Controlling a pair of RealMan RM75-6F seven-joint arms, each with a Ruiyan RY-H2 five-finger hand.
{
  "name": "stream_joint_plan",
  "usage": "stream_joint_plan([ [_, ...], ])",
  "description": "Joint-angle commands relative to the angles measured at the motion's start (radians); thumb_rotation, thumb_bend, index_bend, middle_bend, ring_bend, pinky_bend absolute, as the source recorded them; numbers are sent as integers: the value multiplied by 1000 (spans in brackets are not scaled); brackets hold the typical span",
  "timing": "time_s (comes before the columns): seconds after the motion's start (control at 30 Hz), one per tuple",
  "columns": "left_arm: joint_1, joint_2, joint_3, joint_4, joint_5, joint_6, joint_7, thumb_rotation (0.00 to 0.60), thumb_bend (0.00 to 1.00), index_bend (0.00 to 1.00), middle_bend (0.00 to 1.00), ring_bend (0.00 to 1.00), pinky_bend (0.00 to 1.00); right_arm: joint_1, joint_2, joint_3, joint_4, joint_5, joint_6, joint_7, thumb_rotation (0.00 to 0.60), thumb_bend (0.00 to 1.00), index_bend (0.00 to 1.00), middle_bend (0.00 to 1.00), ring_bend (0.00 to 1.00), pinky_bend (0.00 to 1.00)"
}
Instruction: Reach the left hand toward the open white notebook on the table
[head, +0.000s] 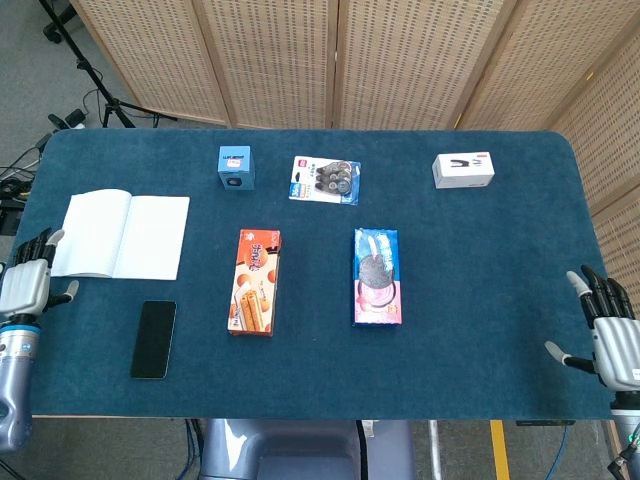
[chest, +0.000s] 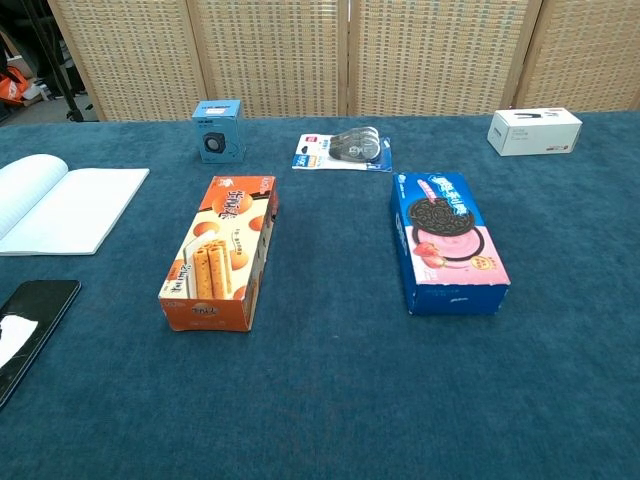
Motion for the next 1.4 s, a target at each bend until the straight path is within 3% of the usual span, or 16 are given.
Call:
stream_joint_plan([
  [0.03,-50,-97,9,159,24,-73,-98,600,332,0,0,0,0,1,0,0,0,1,-2,1,600,0,0,0,0,0],
  [0.27,-89,-148,26,263,49,-149,-163,600,331,0,0,0,0,2,2,0,-1,1,-4,7,600,0,0,0,0,0],
  [0.7,-101,-227,26,429,56,-192,-215,600,331,0,0,0,0,2,4,0,1,0,-2,18,600,0,0,0,0,0],
  [1.4,-128,-275,1,540,50,-237,-234,600,345,0,0,0,0,-2,6,-1,-2,-5,8,24,600,0,0,0,0,0],
])
